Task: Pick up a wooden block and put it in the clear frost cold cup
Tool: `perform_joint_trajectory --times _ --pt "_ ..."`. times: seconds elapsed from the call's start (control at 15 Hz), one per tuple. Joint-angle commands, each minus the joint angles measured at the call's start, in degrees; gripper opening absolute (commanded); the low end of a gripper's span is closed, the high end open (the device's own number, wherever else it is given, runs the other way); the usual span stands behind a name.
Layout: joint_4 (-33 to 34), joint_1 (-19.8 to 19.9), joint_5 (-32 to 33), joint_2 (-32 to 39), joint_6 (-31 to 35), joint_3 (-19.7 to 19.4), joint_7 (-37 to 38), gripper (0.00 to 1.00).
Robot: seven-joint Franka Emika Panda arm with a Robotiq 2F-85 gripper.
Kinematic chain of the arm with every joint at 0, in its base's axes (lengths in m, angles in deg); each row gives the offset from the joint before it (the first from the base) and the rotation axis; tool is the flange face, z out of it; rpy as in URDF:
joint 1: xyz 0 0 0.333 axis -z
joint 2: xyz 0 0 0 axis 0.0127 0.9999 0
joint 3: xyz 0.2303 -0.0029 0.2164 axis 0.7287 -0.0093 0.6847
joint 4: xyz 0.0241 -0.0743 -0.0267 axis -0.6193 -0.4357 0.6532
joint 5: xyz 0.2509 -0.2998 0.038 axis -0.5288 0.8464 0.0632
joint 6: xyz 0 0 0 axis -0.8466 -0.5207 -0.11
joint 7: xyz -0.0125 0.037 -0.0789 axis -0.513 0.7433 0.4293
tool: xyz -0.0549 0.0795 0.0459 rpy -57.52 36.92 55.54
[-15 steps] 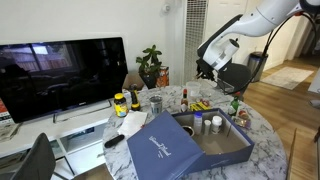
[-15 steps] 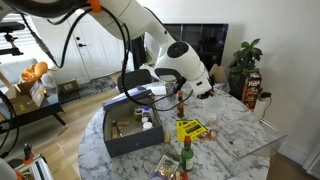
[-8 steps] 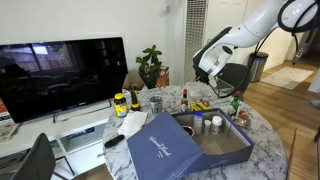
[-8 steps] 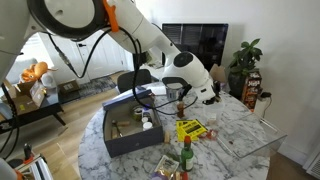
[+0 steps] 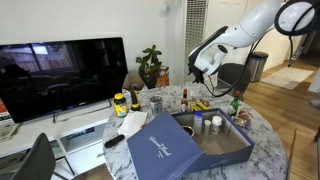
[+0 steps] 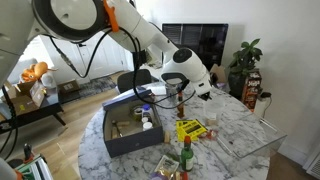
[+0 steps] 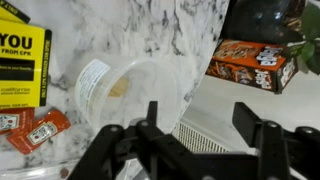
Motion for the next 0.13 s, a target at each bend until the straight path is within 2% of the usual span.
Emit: perform_joint_trajectory --times 0.0,0.07 --pt "0.3 0.5 0.1 -0.8 -0.9 1.4 -1.6 1.0" --pt "0.4 0.6 0.1 -1.7 -1.2 2.1 -2.1 0.92"
